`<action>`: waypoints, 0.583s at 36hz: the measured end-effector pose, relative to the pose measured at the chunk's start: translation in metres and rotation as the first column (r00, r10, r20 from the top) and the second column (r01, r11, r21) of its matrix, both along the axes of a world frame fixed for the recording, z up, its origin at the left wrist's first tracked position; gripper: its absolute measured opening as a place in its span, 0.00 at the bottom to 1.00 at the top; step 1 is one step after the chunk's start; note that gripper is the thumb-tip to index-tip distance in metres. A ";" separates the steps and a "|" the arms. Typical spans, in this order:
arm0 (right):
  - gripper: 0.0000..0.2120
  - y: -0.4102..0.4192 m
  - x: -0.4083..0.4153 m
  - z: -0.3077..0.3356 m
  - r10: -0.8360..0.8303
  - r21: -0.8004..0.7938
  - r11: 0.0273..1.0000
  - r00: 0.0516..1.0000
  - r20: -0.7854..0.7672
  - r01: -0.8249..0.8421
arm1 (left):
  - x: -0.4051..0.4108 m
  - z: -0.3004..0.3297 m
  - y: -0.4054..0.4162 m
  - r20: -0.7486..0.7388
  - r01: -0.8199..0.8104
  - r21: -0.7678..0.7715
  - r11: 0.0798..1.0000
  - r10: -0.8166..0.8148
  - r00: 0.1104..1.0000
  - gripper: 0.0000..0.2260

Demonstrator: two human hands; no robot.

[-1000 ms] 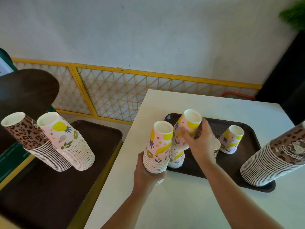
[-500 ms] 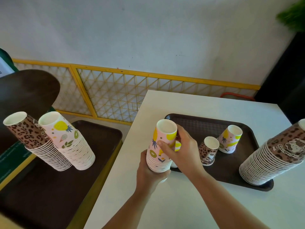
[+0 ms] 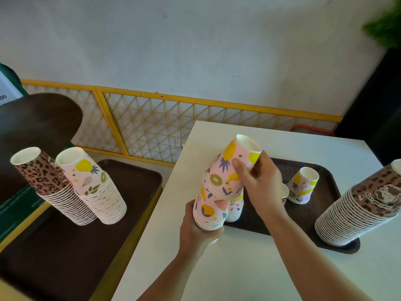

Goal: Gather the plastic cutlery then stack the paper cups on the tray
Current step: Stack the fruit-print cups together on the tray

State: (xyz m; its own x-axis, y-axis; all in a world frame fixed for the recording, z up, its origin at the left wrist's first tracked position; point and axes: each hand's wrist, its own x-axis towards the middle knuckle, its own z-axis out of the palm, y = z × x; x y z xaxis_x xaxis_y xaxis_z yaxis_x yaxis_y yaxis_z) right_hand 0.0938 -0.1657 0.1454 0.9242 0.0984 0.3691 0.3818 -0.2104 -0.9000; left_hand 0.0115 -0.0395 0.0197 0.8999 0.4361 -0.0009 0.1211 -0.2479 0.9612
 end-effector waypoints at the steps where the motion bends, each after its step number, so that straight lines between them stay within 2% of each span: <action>1: 0.06 -0.002 0.003 0.003 -0.022 0.034 0.999 1.000 -0.001 0.022 | 0.000 -0.001 0.001 0.001 -0.002 0.004 1.000 0.002 1.000 0.33; 7: 0.11 -0.014 0.024 0.010 -0.194 0.110 0.976 0.979 0.059 0.187 | -0.001 -0.004 0.005 0.011 -0.031 0.004 1.000 0.031 0.999 0.34; 10: 0.17 -0.015 0.029 0.000 -0.215 0.036 0.976 0.973 0.085 0.213 | 0.000 -0.004 0.005 0.005 -0.050 -0.013 0.999 0.050 0.999 0.34; 13: 0.23 -0.012 0.029 -0.020 -0.192 -0.046 0.980 0.979 0.065 0.195 | 0.002 -0.003 0.005 0.000 -0.050 -0.029 0.998 0.050 0.999 0.34; 18: 0.26 -0.008 0.024 -0.047 -0.100 -0.146 0.984 0.995 -0.015 0.097 | 0.003 -0.001 0.003 0.012 -0.041 -0.062 0.997 0.041 0.999 0.34; 21: 0.31 -0.008 0.021 -0.055 -0.052 -0.227 0.973 0.997 -0.053 0.039 | 0.004 0.001 0.001 0.028 -0.036 -0.058 0.998 0.038 0.999 0.34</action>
